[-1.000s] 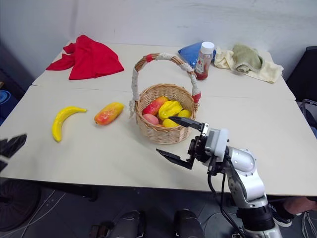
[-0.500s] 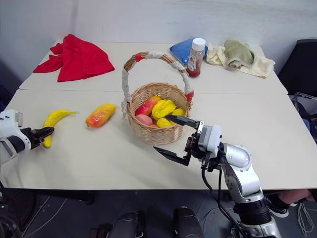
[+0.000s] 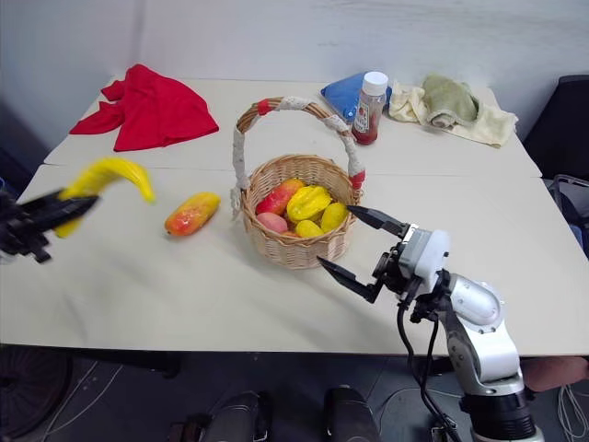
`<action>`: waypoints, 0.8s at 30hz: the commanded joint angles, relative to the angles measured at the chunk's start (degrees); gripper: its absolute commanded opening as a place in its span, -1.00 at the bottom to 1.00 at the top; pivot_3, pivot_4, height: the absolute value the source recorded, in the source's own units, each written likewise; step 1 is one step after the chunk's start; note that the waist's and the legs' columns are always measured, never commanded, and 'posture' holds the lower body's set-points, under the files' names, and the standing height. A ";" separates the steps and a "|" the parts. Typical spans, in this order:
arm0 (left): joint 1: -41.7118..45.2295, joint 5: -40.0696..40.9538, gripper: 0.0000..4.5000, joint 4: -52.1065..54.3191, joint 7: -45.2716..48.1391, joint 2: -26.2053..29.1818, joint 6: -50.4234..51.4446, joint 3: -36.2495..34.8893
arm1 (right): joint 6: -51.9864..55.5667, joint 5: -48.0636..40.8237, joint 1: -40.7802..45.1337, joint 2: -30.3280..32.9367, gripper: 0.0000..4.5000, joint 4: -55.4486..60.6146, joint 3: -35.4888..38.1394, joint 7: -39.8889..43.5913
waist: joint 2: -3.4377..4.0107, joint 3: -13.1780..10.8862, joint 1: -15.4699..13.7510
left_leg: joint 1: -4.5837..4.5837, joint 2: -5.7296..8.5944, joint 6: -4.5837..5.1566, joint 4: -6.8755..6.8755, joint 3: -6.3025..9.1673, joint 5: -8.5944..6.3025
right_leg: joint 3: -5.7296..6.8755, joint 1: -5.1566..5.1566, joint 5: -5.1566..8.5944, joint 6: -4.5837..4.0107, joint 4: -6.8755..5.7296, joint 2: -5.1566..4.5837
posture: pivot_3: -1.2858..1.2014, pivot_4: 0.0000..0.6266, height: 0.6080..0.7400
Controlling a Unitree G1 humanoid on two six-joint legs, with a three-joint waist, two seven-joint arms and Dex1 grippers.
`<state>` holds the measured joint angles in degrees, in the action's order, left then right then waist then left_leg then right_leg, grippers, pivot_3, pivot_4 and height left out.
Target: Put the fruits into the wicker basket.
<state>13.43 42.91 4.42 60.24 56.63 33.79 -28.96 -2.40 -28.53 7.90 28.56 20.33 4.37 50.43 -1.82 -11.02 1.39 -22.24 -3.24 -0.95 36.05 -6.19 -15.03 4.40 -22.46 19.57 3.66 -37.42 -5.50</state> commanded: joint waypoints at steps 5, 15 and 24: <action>21.84 -9.64 -0.80 3.10 -13.30 -19.10 -2.18 22.96 | 0.24 -0.08 -0.71 1.03 1.00 2.36 2.60 -1.91 | -0.04 -0.02 -1.38 | -0.03 0.06 0.22 0.16 0.09 0.19 | 0.04 0.04 -0.09 0.13 -0.19 0.12 | 0.03 -0.52 1.00; 29.50 -17.35 -0.09 -3.65 -25.16 -31.63 -2.48 27.25 | 2.05 0.92 -2.24 0.98 1.00 5.62 2.66 -5.18 | -0.05 -0.03 -0.76 | -0.09 0.10 0.05 0.15 -0.22 0.30 | -0.16 -0.15 -0.14 0.25 -0.10 0.16 | 0.03 -0.52 1.00; 13.84 -9.21 0.31 5.31 -11.86 -19.64 -6.48 11.67 | 1.66 -0.26 -1.55 0.55 1.00 5.38 1.52 -3.81 | -0.04 -0.03 0.32 | -0.02 -0.05 -0.02 0.11 -0.26 0.33 | -0.22 -0.13 -0.13 0.23 -0.10 0.22 | 0.03 -0.52 1.00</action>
<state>29.42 30.46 6.77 44.85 34.71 29.46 -11.11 0.05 -27.24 5.67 29.24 24.42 5.63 45.82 -1.87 -11.06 1.71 -22.25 -3.31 -0.99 36.16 -6.45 -14.71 4.17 -22.59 19.45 3.89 -37.52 -5.26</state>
